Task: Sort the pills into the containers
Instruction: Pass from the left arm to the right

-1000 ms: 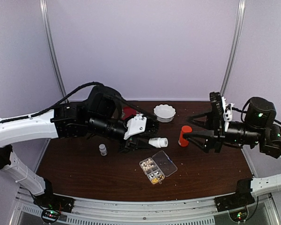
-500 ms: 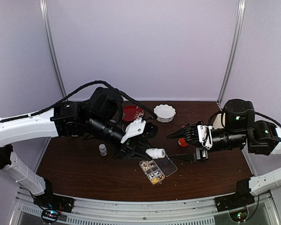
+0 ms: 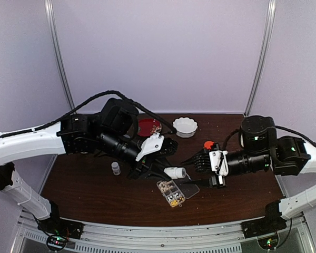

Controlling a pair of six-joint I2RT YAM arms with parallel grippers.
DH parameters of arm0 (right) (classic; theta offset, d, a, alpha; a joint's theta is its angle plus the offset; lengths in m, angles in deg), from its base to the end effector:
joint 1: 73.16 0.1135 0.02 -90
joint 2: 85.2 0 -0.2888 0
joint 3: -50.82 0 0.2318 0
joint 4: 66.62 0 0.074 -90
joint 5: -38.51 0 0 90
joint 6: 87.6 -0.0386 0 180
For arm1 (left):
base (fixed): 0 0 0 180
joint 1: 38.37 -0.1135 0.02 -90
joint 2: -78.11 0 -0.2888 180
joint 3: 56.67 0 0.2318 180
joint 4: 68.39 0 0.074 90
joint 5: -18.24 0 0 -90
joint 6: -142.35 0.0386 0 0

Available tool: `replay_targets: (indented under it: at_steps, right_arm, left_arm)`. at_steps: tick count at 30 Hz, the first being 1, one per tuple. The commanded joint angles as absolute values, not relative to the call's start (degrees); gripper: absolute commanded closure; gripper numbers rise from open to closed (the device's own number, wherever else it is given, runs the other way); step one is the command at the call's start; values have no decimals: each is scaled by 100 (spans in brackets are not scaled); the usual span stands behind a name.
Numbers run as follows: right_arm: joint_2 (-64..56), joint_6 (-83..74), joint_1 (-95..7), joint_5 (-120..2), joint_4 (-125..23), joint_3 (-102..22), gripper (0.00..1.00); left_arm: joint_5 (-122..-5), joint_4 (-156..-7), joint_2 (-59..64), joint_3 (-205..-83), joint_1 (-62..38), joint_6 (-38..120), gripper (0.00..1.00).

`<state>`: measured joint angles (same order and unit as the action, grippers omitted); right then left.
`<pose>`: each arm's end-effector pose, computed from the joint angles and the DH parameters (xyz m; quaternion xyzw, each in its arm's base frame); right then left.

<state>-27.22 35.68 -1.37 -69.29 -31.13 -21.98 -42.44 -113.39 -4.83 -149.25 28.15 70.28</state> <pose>0.0496 0.1885 0.3786 -0.6985 0.4244 0.3054 0.4885 0.1025 -0.2834 0.3766 0.6637 0.5584 -0.3876 0.3122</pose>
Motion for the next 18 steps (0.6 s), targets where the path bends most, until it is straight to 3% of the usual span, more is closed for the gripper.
replay_targets:
  at_steps: [1, 12, 18]
  right_arm:
    - [-2690, 3579, -75, -6722, -3149, -2333, 57]
    - [-2590, 3536, -66, -6649, -3211, -2359, 59]
    - [-2563, 3510, -66, -6600, -3211, -2359, 68]
  left_arm:
    - [-4143, -11064, -446, -14901, 2798, 6957, 100]
    - [-4135, -11039, -442, -14866, 2794, 6942, 100]
    - [-4121, -11013, -443, -14839, 2797, 6927, 100]
